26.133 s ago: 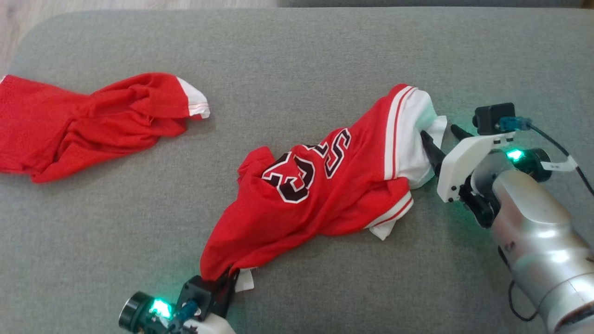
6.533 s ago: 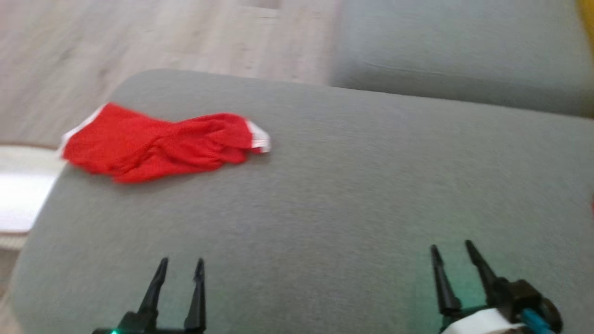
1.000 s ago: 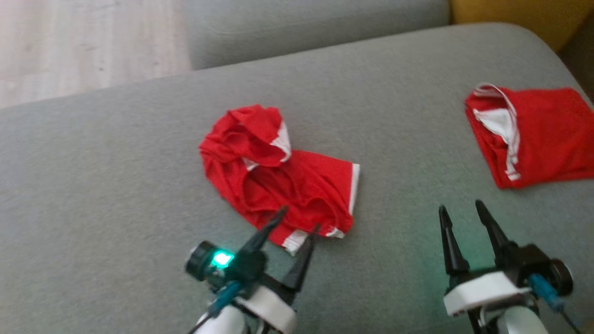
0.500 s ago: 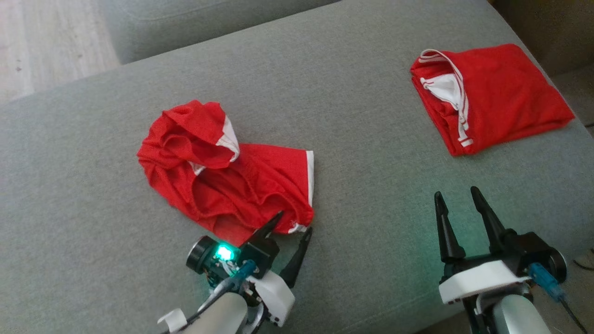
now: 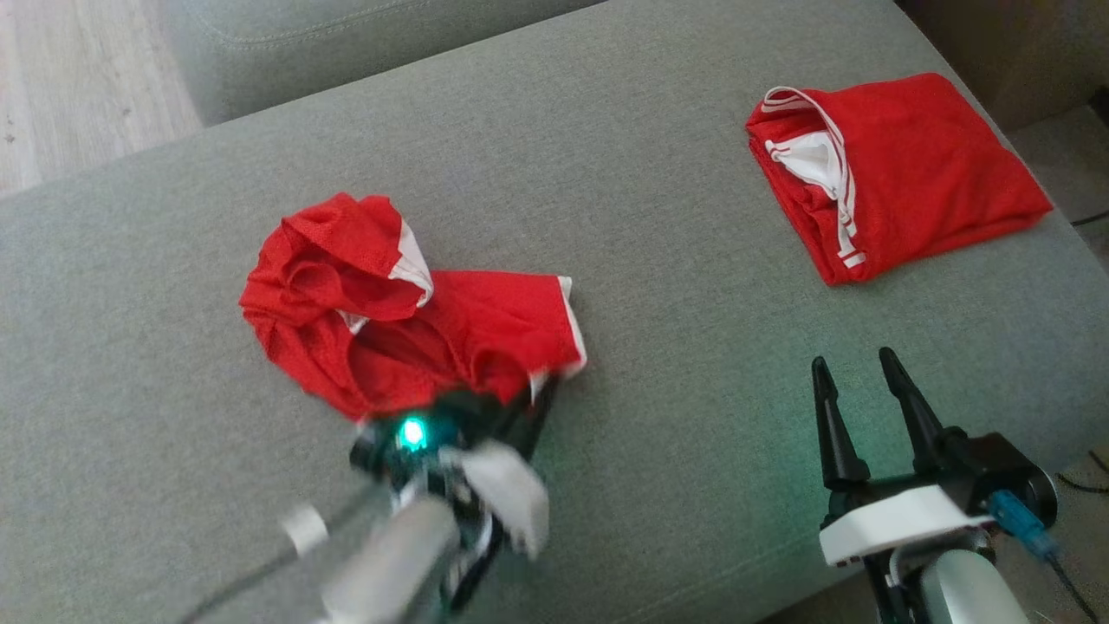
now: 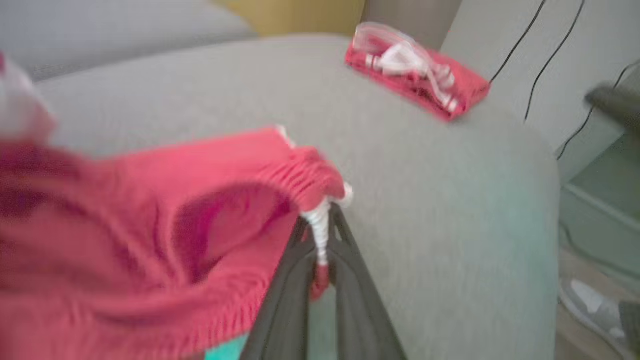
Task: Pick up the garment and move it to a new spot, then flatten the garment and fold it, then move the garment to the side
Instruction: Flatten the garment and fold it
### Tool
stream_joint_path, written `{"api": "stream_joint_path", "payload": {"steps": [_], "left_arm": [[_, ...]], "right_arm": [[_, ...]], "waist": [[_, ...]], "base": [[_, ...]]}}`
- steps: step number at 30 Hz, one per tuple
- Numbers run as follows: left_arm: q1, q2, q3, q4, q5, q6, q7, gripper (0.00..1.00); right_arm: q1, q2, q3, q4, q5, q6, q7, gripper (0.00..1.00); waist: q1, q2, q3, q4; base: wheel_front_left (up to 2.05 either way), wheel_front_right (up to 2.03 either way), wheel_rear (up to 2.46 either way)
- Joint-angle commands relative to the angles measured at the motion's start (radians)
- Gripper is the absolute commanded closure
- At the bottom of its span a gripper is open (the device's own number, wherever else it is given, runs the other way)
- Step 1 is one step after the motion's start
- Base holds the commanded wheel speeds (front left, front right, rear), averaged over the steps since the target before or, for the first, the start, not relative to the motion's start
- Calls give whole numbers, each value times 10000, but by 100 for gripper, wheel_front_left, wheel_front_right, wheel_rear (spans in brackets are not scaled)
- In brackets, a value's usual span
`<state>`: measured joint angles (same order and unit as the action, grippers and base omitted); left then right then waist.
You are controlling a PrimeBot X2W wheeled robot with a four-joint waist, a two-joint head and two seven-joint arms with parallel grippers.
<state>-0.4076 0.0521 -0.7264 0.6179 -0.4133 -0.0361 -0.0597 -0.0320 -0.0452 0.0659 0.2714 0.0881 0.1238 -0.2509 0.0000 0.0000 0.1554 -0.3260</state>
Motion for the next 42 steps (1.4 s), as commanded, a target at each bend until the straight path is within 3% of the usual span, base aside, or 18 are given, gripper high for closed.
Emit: {"api": "stream_joint_path", "payload": {"steps": [1,6,11,17,22,26,33,34,38,42], "left_arm": [[-898,-18,467,-469,-112,-28,27,100],[-2983,148,1325,-1038,-804,-170,925,100],[-4562,520,1898,-769,-955,-272,1112,100],[-5533,589,2343,-558,-1394,-525,830,100],[-5592,560,2331,-875,-1860,-762,706,100],[-4206,902,1344,-2752,-3531,-935,1644,100],[-146,3343,107,-6834,-5487,-929,2922,100],[-146,3343,107,-6834,-5487,-929,2922,100],[1990,4309,33,-7759,-5921,-531,2766,100],[2996,4696,202,-7093,-5865,-279,2143,100]], "right_arm": [[-421,-51,242,-292,68,69,-109,0],[-629,-51,515,-215,125,69,-109,0],[-883,-51,899,-104,145,69,-109,0],[-854,-51,913,-50,154,69,-109,0],[-660,-51,658,-36,9,69,-109,0],[-586,-51,506,-26,-102,69,-109,0],[-119,-51,87,-13,-451,69,-109,0],[-119,-51,87,-13,-451,69,-109,0],[29,-51,-134,-44,-617,69,-109,0],[63,-53,-208,-73,-733,69,-109,0]], "waist": [[0,0,-8,-2],[0,0,-55,-181],[0,0,-194,-649],[0,0,-314,-872],[0,0,-364,-637],[0,0,-527,-323],[0,0,-774,501],[0,0,-774,501],[0,0,-704,1076],[0,0,-561,1644]], "base": [[0,0,0],[0,0,0],[0,0,0],[0,0,0],[0,0,0],[0,0,0],[0,0,0],[0,0,0],[0,0,0],[0,0,0]]}}
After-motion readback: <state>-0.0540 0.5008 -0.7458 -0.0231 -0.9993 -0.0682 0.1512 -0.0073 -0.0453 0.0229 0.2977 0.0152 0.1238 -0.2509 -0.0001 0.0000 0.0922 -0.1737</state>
